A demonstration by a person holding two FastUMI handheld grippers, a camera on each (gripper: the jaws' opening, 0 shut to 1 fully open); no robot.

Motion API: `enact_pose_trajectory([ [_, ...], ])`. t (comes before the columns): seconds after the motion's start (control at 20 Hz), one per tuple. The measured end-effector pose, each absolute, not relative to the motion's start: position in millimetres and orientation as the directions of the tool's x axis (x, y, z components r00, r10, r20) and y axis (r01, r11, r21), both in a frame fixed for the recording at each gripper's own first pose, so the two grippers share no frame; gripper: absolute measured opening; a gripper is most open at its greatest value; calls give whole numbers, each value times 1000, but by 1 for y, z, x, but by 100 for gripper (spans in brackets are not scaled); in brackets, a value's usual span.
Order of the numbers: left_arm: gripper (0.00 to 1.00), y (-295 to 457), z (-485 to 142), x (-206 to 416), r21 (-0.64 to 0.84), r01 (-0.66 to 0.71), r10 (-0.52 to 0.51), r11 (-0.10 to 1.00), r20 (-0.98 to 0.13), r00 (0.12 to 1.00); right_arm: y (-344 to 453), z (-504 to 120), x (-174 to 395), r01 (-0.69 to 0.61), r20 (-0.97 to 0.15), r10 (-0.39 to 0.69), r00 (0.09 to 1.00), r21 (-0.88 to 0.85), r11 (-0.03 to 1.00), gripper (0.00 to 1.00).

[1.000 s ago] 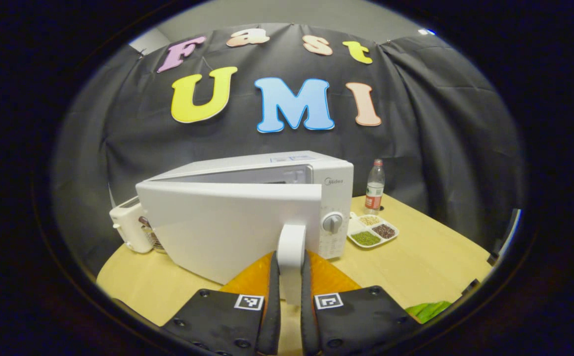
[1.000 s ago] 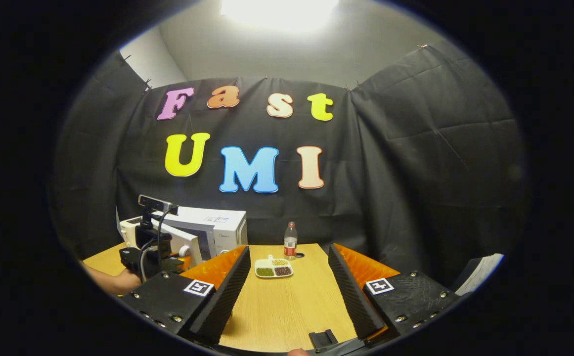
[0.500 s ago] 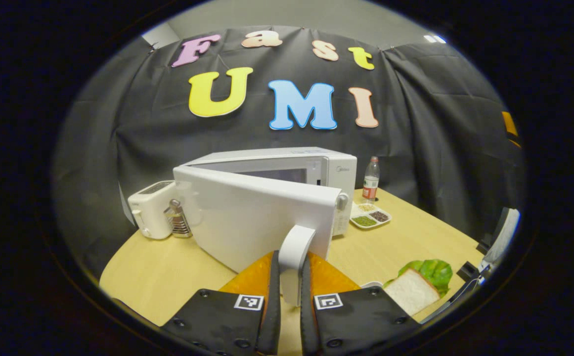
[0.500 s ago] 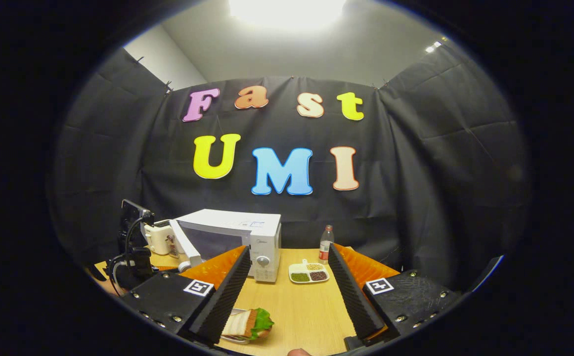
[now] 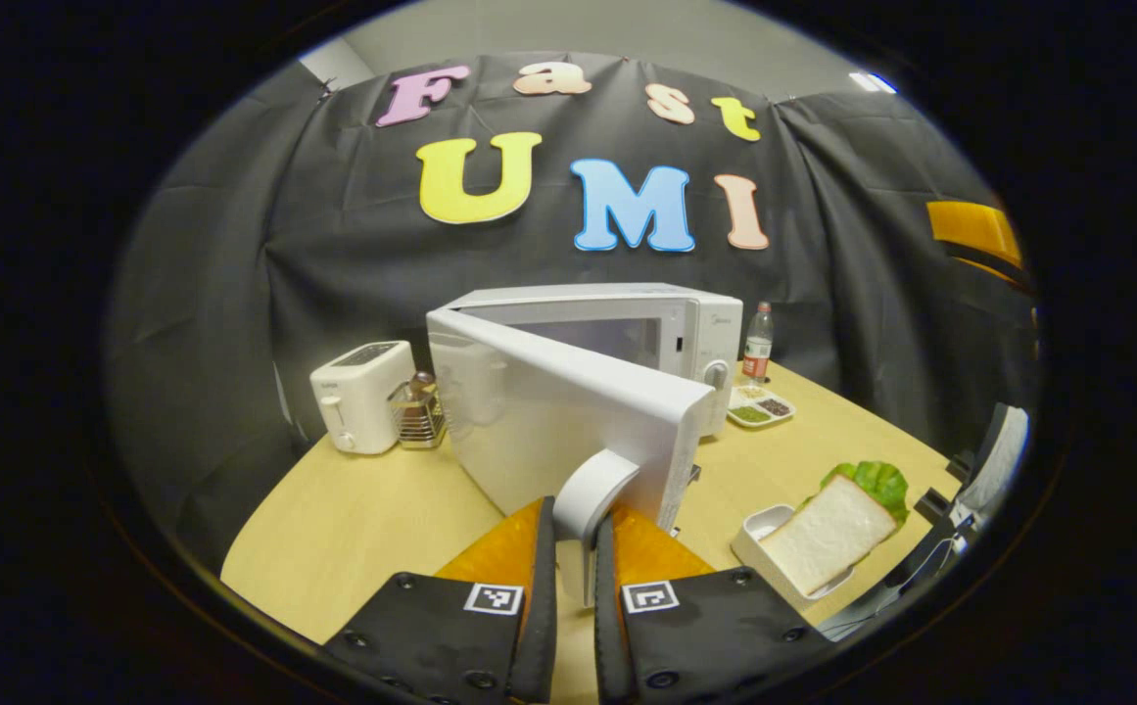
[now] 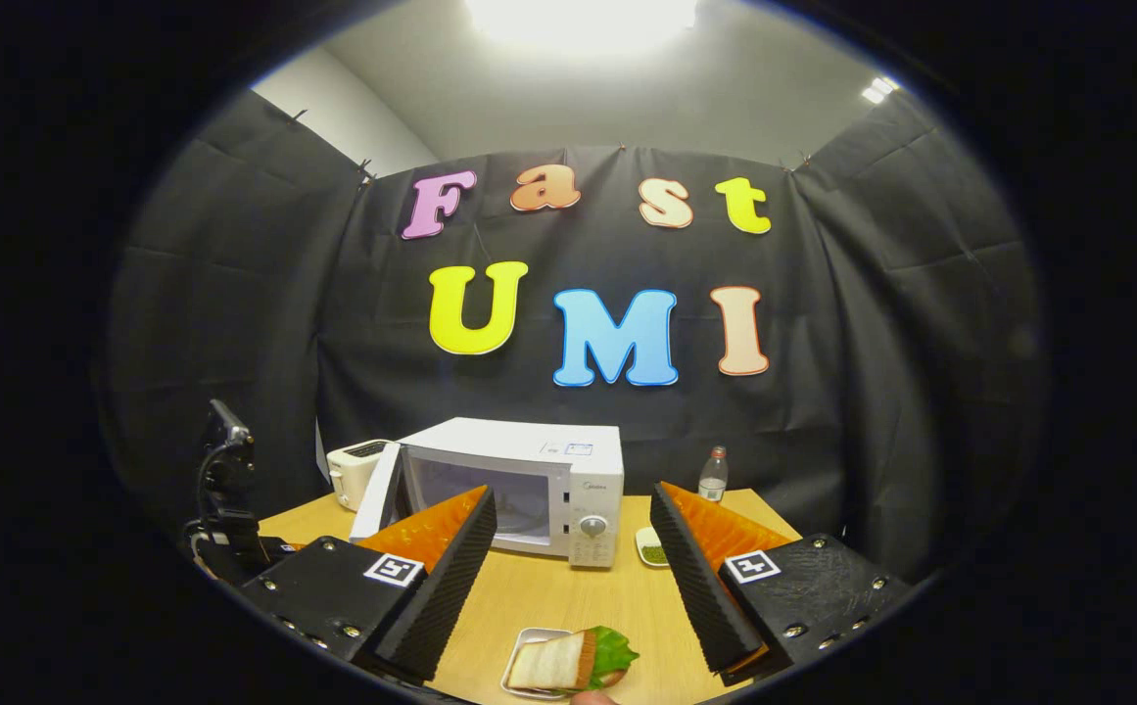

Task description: Open the microwave oven with the left hand, put the food in, and close the microwave oven.

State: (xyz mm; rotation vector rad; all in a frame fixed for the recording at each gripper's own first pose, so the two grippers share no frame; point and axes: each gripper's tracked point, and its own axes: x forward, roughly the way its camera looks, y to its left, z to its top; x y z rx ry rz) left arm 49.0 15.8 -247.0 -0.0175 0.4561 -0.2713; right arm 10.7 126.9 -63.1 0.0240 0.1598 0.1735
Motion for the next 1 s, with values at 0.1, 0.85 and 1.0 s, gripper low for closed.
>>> enact_pose_trajectory([
  [0.1,26,39,-250,45,-78,235,-245,969,-443,863,142,-63,15,-171,-150,175,973,43,984,96],
  [0.85,40,186,-262,22,-88,26,-65,996,-479,875,187,-108,43,-210,-299,218,929,58,976,96],
  [1.0,63,201,-242,5,-28,-55,36,998,-449,893,167,-139,42,-226,-412,249,876,106,968,96],
])
